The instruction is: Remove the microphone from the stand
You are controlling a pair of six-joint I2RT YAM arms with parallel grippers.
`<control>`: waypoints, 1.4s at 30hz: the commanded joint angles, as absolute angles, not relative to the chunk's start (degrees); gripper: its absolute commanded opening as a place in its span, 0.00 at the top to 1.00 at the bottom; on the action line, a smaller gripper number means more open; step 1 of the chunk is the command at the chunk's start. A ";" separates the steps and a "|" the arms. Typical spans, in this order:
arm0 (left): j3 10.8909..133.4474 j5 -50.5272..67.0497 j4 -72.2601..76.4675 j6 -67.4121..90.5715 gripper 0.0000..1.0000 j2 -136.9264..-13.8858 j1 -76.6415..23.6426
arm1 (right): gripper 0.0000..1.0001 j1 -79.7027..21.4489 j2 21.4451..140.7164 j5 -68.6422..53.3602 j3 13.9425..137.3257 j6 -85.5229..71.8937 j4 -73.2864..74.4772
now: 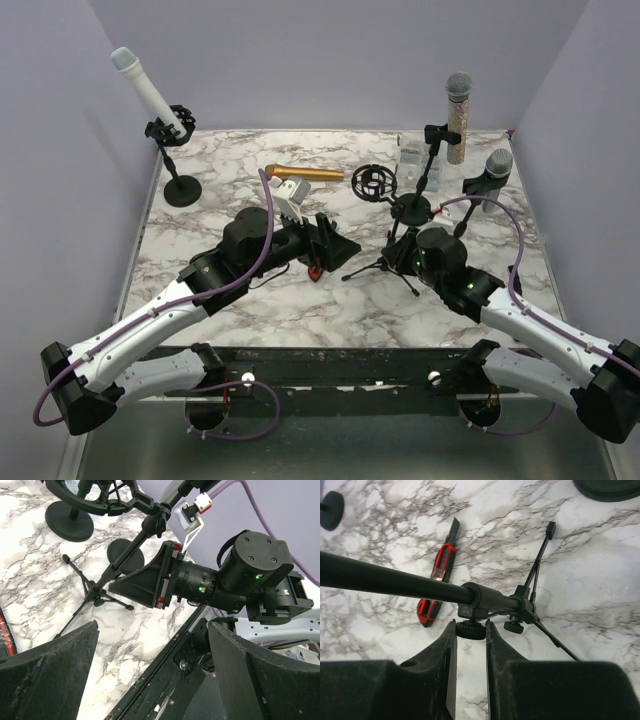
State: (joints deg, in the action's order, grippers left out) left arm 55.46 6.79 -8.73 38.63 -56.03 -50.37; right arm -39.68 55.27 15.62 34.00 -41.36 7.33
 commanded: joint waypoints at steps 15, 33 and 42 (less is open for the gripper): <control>55.64 5.20 -10.29 36.74 0.09 -55.12 -50.54 | 0.42 -39.97 46.79 14.52 40.05 -35.26 19.42; 55.98 8.52 -7.56 37.75 0.03 -59.53 -50.54 | 0.35 -39.97 44.20 15.87 57.20 -41.30 24.39; 53.90 9.67 -6.09 38.83 0.03 -58.82 -50.67 | 0.38 -39.95 41.89 23.44 50.98 -39.09 25.14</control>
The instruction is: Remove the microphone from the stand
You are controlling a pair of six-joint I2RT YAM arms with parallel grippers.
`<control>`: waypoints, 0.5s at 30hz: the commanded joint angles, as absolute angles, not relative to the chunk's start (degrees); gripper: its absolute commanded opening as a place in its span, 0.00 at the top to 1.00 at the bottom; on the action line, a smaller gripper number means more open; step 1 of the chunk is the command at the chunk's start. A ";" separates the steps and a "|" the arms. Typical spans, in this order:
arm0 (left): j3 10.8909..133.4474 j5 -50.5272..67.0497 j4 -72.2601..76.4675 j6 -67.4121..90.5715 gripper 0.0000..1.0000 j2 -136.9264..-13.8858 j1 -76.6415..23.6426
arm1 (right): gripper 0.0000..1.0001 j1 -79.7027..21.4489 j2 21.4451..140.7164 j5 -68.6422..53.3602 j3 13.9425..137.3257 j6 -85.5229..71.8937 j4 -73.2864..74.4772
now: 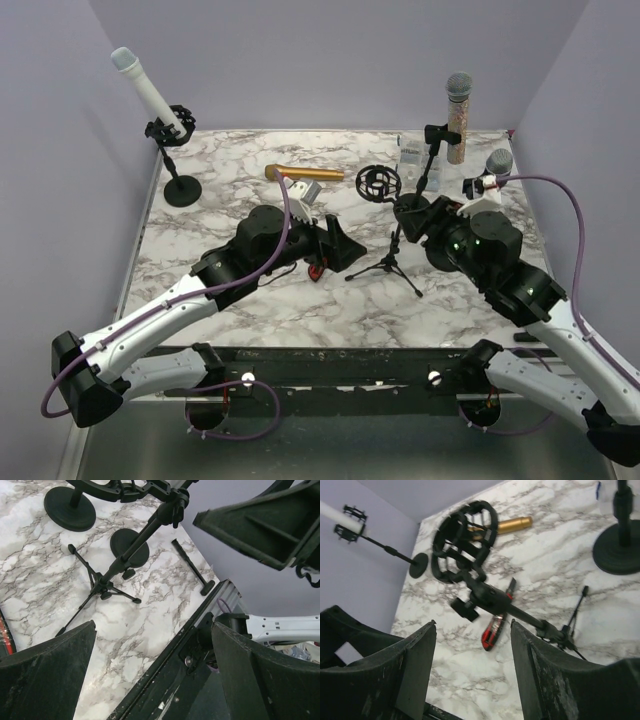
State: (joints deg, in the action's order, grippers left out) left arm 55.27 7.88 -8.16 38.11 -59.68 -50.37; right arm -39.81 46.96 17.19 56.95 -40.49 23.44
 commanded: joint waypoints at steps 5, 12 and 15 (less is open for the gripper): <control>53.36 9.93 -5.94 38.58 0.03 -58.79 -50.71 | 0.34 -39.99 35.53 27.42 41.36 -37.79 28.67; 54.40 11.15 -5.14 38.84 0.03 -60.27 -50.71 | 0.26 -39.44 41.97 10.00 36.30 -42.14 16.48; 54.11 11.13 -5.26 38.96 0.03 -59.56 -50.98 | 0.28 -35.76 46.64 1.93 35.43 -43.67 11.54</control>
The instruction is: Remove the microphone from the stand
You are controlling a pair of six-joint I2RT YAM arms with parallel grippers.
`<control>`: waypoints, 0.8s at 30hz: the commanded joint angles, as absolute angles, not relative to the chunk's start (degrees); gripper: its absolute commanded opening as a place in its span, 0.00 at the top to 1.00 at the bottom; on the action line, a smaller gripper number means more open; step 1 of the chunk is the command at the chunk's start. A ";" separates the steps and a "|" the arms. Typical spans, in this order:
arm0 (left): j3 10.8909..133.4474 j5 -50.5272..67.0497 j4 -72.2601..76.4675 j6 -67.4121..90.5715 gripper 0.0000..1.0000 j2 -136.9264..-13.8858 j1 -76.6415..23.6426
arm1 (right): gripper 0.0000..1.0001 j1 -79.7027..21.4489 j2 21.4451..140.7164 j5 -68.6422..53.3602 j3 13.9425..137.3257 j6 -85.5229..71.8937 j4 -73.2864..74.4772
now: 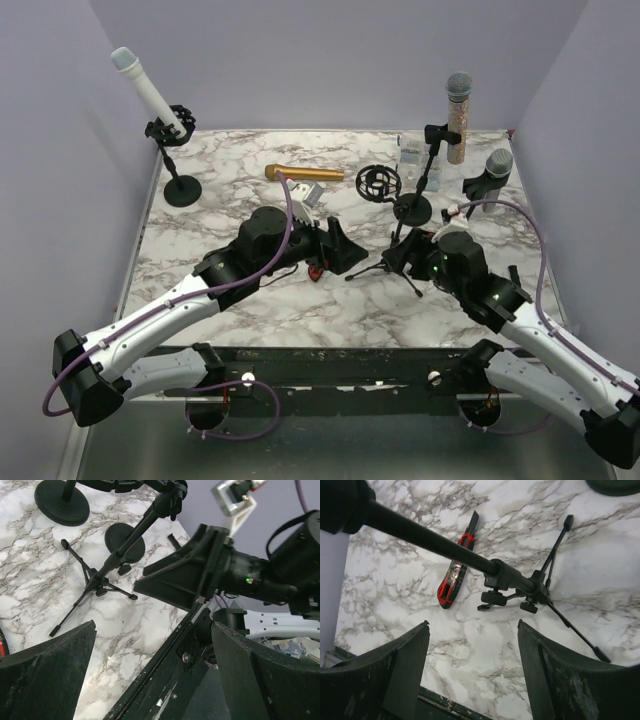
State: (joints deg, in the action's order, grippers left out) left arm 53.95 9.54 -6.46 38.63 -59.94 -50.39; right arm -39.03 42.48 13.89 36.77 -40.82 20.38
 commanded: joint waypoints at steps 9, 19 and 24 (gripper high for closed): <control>52.54 10.28 -5.62 39.44 0.03 -56.76 -51.07 | 0.49 -15.47 54.44 -30.71 25.69 -54.39 -11.86; 52.34 10.68 -5.19 39.46 0.03 -57.30 -51.16 | 0.59 -15.30 55.57 -29.90 23.42 -56.14 -15.07; 52.45 10.63 -4.94 39.46 0.03 -57.60 -51.14 | 0.74 -15.38 56.95 -26.44 25.32 -51.72 -10.32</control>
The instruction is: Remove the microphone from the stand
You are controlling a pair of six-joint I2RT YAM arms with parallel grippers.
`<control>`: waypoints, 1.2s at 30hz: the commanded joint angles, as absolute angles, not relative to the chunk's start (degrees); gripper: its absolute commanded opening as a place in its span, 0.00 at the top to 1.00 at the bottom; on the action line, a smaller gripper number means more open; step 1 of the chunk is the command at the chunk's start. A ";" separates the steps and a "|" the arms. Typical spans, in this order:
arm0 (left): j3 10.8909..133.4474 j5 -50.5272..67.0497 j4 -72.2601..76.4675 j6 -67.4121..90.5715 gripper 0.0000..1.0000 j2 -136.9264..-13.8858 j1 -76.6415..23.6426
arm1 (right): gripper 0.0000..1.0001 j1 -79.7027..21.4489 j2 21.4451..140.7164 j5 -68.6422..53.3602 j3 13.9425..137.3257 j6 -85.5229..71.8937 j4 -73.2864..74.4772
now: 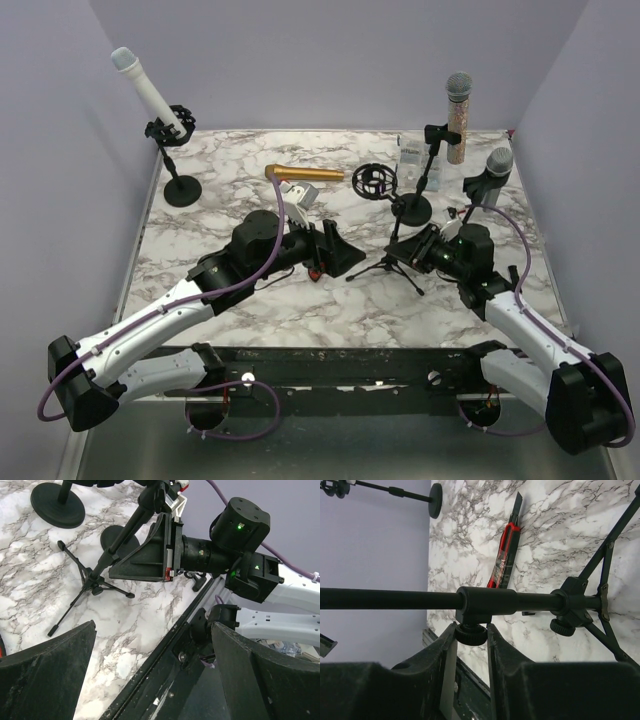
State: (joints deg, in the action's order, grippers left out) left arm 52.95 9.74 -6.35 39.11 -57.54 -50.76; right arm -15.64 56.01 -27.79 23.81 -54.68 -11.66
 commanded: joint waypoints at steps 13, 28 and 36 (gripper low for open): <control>52.64 10.63 -4.75 39.45 0.03 -58.16 -51.10 | 0.97 -17.08 56.33 -17.46 26.97 -44.41 -0.31; 52.73 10.13 -5.09 39.47 0.03 -57.79 -51.15 | 0.97 -36.20 61.05 15.97 38.73 -41.48 18.72; 52.39 9.54 -5.36 39.28 0.03 -57.04 -51.15 | 0.94 -36.23 58.84 14.35 32.11 -38.01 9.24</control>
State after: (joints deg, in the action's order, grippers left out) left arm 52.90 9.72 -5.76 39.29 -58.24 -50.76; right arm -35.97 58.63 10.57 36.45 -42.89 8.78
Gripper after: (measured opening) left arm 0.963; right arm 0.269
